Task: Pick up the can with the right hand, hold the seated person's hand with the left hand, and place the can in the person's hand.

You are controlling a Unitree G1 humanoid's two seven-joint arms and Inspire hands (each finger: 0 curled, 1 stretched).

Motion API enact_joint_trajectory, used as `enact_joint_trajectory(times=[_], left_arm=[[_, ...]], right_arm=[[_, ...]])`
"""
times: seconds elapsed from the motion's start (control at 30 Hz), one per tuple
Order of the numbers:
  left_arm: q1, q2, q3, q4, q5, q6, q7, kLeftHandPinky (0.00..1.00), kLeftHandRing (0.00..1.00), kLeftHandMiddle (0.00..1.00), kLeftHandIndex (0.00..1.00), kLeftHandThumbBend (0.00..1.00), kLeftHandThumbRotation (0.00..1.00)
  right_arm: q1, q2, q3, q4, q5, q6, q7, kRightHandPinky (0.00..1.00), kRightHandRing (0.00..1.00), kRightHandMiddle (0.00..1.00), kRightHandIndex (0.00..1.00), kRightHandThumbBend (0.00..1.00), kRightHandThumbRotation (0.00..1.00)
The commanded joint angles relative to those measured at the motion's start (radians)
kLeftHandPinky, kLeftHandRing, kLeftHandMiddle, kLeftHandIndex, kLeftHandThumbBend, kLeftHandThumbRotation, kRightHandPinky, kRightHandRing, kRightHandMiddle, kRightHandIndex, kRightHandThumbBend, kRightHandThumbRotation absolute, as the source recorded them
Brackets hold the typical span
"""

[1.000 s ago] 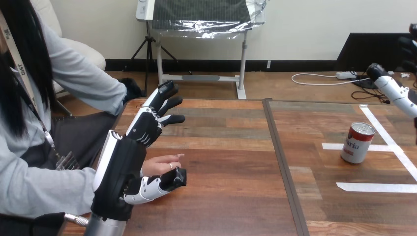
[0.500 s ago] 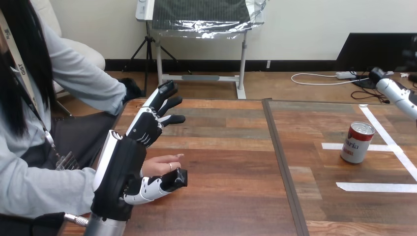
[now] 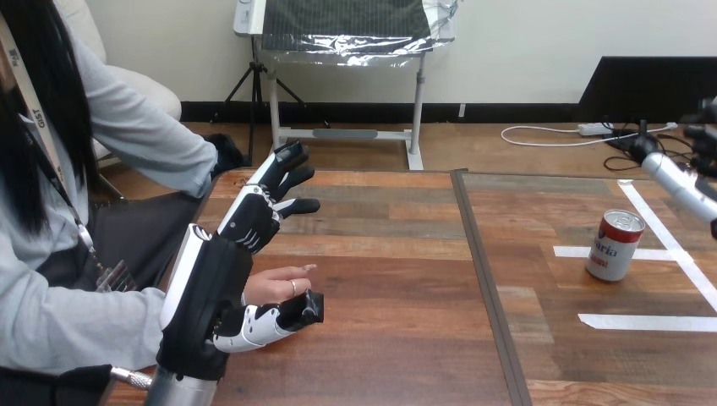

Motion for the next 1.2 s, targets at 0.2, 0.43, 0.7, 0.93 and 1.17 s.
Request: enact_joint_trajectory(times=[0.2, 0.43, 0.7, 0.93, 1.17], left_arm=[[-0.042, 0.004, 0.008, -0.037, -0.005, -0.021, 0.003, 0.75, 0.89, 0.92, 0.91, 1.0, 0.67], [-0.039, 0.006, 0.004, -0.042, -0.015, -0.022, -0.002, 0.75, 0.88, 0.91, 0.91, 1.0, 0.67], [-0.033, 0.011, 0.005, -0.043, -0.015, -0.028, -0.006, 0.74, 0.88, 0.91, 0.91, 1.0, 0.67], [-0.022, 0.016, 0.014, -0.056, 0.01, -0.022, 0.006, 0.74, 0.89, 0.92, 0.92, 1.0, 0.68], [-0.02, 0.023, -0.002, -0.057, -0.021, -0.021, -0.014, 0.73, 0.89, 0.93, 0.92, 1.0, 0.69]], right_arm=[[-0.092, -0.006, 0.021, 0.029, -0.005, 0.055, -0.007, 0.77, 0.81, 0.85, 0.91, 1.0, 0.6], [-0.089, 0.001, 0.028, 0.042, -0.007, 0.083, 0.0, 0.75, 0.8, 0.85, 0.91, 1.0, 0.59], [-0.08, 0.013, 0.037, 0.051, -0.004, 0.112, 0.004, 0.75, 0.81, 0.85, 0.91, 1.0, 0.58], [-0.073, 0.022, 0.044, 0.054, -0.004, 0.137, 0.008, 0.77, 0.83, 0.86, 0.92, 1.0, 0.56], [-0.068, 0.025, 0.059, 0.059, -0.013, 0.158, 0.015, 0.77, 0.83, 0.86, 0.93, 1.0, 0.56]])
